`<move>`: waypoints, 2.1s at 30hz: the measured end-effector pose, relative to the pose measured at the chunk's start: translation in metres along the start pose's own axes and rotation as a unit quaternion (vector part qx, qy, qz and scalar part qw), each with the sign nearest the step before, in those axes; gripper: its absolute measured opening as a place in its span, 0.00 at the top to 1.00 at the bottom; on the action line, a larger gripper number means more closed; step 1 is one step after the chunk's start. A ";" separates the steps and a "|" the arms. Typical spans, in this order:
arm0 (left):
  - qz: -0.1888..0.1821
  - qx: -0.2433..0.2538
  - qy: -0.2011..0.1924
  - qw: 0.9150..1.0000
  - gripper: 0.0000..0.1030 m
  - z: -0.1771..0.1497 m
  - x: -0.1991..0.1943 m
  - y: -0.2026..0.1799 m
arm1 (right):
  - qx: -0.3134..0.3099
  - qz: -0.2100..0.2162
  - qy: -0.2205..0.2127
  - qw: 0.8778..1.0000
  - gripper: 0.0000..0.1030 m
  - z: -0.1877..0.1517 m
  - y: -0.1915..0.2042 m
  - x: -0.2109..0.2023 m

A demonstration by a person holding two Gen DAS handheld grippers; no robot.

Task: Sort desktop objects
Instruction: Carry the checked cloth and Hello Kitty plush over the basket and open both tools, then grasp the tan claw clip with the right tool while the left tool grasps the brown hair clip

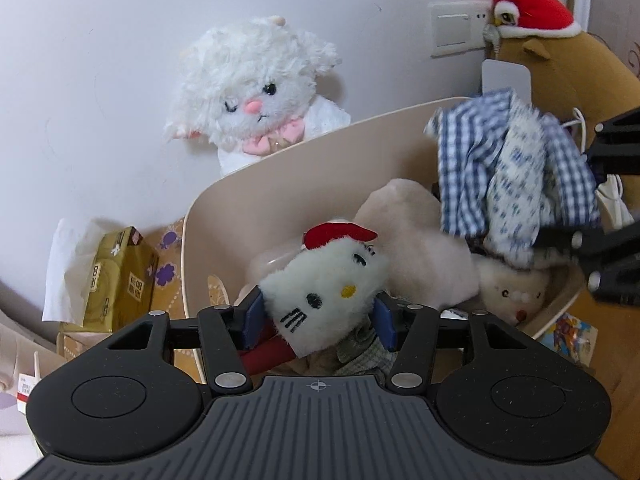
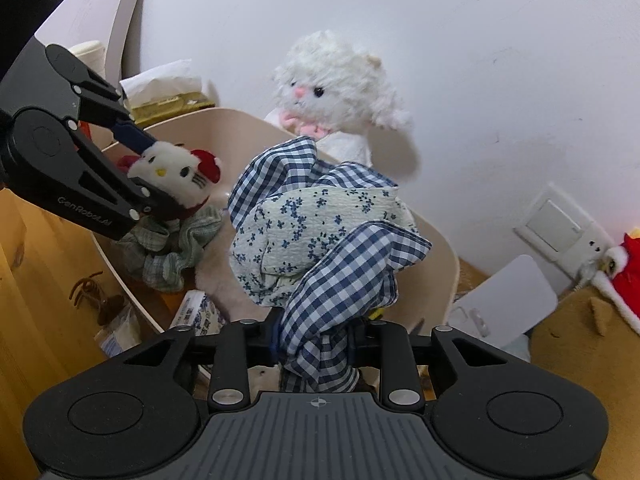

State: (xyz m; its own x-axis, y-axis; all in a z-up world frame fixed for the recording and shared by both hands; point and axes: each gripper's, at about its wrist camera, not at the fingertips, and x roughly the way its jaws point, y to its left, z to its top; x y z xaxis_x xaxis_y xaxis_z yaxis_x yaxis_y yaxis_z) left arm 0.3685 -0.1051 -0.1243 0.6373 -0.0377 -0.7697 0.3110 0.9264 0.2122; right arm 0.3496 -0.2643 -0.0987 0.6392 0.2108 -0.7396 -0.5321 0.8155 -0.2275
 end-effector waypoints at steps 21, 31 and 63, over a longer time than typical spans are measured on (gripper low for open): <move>0.009 -0.005 -0.009 1.000 0.21 -0.020 -0.030 0.013 | 0.019 -0.013 -0.042 0.999 0.00 -0.002 0.012 -0.046; -0.022 -0.001 -0.017 1.000 0.19 -0.045 -0.052 0.022 | 0.031 -0.004 -0.024 0.999 0.00 -0.033 0.023 -0.062; -0.078 0.092 0.108 0.987 0.19 -0.101 0.035 -0.003 | -0.005 0.058 0.058 0.997 0.08 -0.076 0.067 -0.001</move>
State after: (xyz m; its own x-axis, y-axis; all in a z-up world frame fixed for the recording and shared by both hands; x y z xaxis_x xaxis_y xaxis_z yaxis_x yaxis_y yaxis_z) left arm 0.3183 -0.0712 -0.2126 0.4134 -0.0756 -0.9074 0.5293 0.8308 0.1719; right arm 0.2712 -0.2511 -0.1612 0.5045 0.2390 -0.8297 -0.6052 0.7833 -0.1424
